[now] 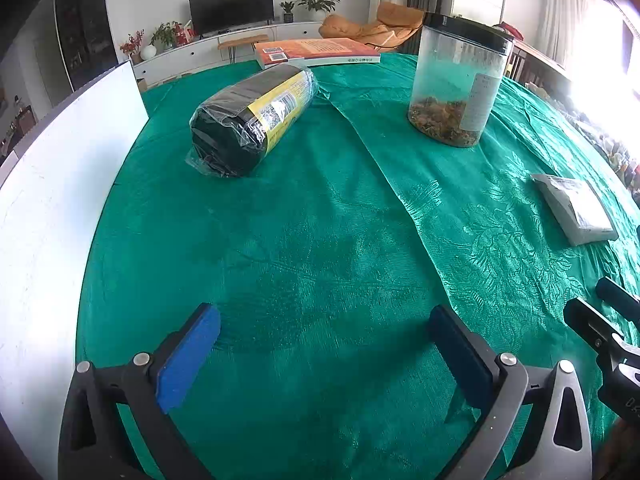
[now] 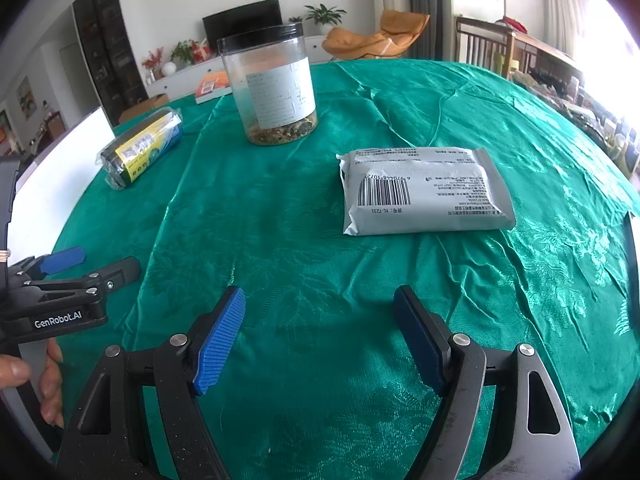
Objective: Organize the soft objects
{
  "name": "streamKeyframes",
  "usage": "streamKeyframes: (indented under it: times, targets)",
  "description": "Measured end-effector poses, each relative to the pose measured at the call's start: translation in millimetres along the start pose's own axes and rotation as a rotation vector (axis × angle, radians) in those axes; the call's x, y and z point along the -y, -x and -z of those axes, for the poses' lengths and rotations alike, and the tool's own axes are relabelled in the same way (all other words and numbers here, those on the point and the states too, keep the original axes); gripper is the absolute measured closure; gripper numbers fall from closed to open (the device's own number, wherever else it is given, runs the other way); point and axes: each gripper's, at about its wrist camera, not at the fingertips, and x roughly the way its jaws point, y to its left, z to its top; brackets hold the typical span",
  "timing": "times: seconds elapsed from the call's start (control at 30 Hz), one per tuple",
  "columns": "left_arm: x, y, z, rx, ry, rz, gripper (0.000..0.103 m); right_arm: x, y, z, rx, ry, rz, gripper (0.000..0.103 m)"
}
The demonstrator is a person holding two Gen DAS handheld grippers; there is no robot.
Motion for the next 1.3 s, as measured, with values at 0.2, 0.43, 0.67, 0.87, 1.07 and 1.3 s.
streamKeyframes:
  times: [0.2, 0.43, 0.67, 0.87, 1.07, 1.3]
  targets:
    - [-0.1, 0.3, 0.2, 0.000, 0.000, 0.000, 0.000, -2.7, -0.1, 0.5, -0.008, 0.019, 0.022, 0.024]
    - [-0.1, 0.3, 0.4, 0.001, 0.000, 0.000, 0.000, -2.9, 0.2, 0.5, -0.008, 0.019, 0.022, 0.024]
    - [0.0, 0.4, 0.5, 0.001, 0.001, 0.001, 0.000, -2.5, 0.4, 0.6, -0.007, 0.018, 0.021, 0.024]
    - [0.0, 0.7, 0.7, 0.001, 0.001, 0.001, 0.000, -2.5, 0.4, 0.6, -0.007, 0.018, 0.021, 0.024]
    - [-0.1, 0.9, 0.8, 0.001, 0.001, 0.001, 0.000, -2.3, 0.2, 0.6, -0.007, 0.017, 0.021, 0.024]
    - [-0.2, 0.6, 0.8, 0.002, 0.001, 0.001, 0.000, -2.1, 0.7, 0.4, -0.006, 0.015, 0.019, 0.024]
